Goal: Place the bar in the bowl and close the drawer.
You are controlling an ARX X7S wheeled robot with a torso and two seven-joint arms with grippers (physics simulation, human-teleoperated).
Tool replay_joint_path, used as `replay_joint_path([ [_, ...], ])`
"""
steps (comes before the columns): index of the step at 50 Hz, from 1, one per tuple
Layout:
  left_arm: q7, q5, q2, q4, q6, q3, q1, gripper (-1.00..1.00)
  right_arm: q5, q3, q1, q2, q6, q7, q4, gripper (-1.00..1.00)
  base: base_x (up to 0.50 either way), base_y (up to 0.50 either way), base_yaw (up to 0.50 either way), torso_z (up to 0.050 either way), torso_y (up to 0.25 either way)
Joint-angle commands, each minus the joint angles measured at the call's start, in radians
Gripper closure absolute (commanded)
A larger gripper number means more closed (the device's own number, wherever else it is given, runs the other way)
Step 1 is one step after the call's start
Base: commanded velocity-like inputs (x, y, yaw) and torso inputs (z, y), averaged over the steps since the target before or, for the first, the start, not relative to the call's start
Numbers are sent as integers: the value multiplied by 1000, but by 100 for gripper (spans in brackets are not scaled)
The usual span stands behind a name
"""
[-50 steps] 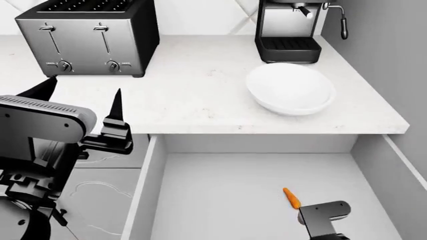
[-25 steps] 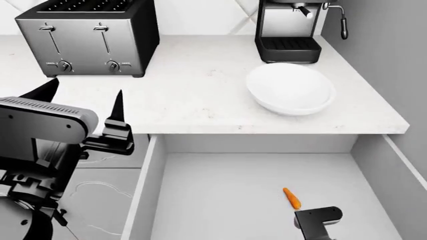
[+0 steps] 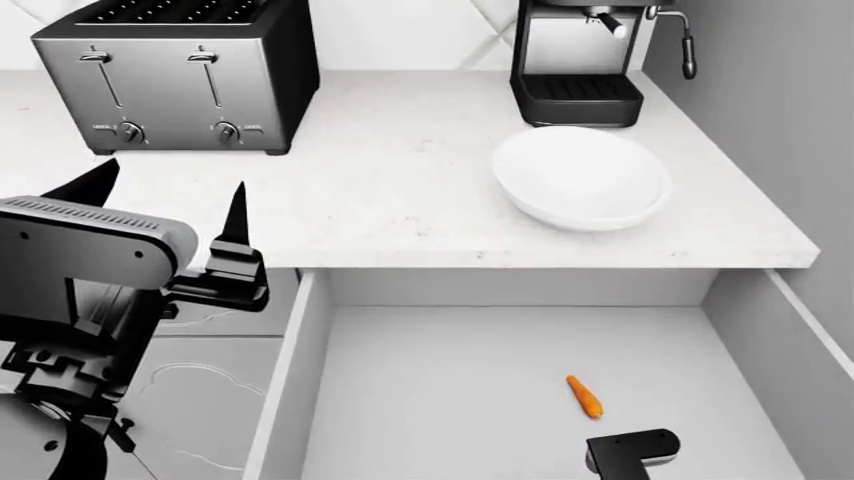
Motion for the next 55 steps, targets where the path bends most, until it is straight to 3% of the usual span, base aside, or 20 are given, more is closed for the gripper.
replay_joint_path([
  [1,-4,0,-3,-4,9,5,6,-100,-4,-9,-42,-2,-6,3,26,100,0,0,0,0,0],
  [22,-10,-5,-10,-10,21,10,7,-100,21,-1,-41,7,4,31,-7,100,-1,-2,-2,0,0],
  [35,-15,-9,-15,-11,24,15,4,-100,222,154,19,91,37,199,-242,100,0,-1,0,0,0],
  [45,-29,-39,-18,1,6,-1,-12,-100,473,246,173,175,61,407,-400,100,0,0,0,0,0],
  [55,-36,-55,-24,7,2,-8,-19,-100,673,220,414,222,79,563,-418,100,0,0,0,0,0],
])
